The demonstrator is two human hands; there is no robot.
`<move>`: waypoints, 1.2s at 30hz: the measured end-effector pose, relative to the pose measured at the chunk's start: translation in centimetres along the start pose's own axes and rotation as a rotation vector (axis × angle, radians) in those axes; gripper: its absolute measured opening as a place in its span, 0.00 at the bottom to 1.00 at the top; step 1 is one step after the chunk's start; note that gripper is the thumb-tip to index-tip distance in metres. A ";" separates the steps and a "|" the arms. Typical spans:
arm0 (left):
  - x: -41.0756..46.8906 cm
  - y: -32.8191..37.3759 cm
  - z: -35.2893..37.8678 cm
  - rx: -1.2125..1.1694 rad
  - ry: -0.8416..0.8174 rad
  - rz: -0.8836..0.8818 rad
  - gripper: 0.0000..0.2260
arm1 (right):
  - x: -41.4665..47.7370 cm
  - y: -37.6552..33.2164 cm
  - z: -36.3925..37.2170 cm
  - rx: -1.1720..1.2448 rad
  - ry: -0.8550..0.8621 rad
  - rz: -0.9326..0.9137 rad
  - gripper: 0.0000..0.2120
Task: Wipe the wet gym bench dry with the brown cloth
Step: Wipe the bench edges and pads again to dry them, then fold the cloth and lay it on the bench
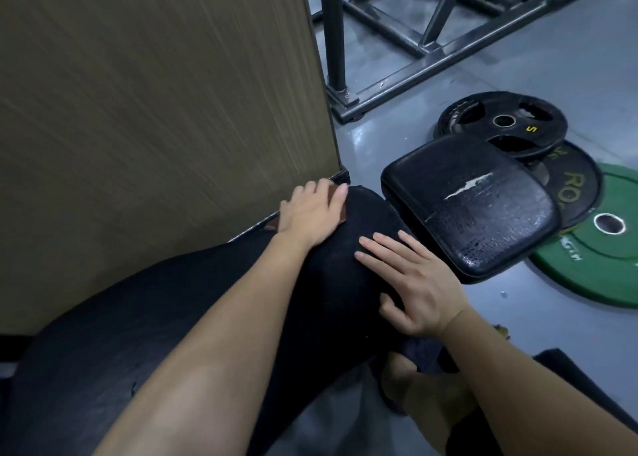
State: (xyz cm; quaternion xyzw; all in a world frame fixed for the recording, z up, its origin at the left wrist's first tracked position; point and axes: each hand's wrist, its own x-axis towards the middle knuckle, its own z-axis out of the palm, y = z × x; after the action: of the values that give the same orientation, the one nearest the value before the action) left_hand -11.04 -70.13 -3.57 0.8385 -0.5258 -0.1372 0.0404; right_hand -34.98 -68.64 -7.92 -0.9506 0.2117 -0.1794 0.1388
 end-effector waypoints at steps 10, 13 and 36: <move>3.5 5.7 1.3 -0.113 -0.043 0.264 0.27 | 0.2 0.5 0.0 -0.011 -0.044 -0.015 0.36; 1.7 3.1 1.0 -0.120 0.003 0.269 0.25 | 0.3 0.3 -0.4 -0.019 -0.064 -0.004 0.36; -30.0 -13.6 -3.5 0.114 -0.244 -0.191 0.29 | 4.2 -17.1 -5.0 0.169 -0.535 0.440 0.23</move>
State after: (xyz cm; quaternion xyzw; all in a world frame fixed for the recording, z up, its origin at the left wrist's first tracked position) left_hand -10.51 -37.55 2.49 0.8628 -0.4515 -0.2111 -0.0847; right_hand -27.39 -56.51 3.53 -0.8808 0.3518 0.0933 0.3027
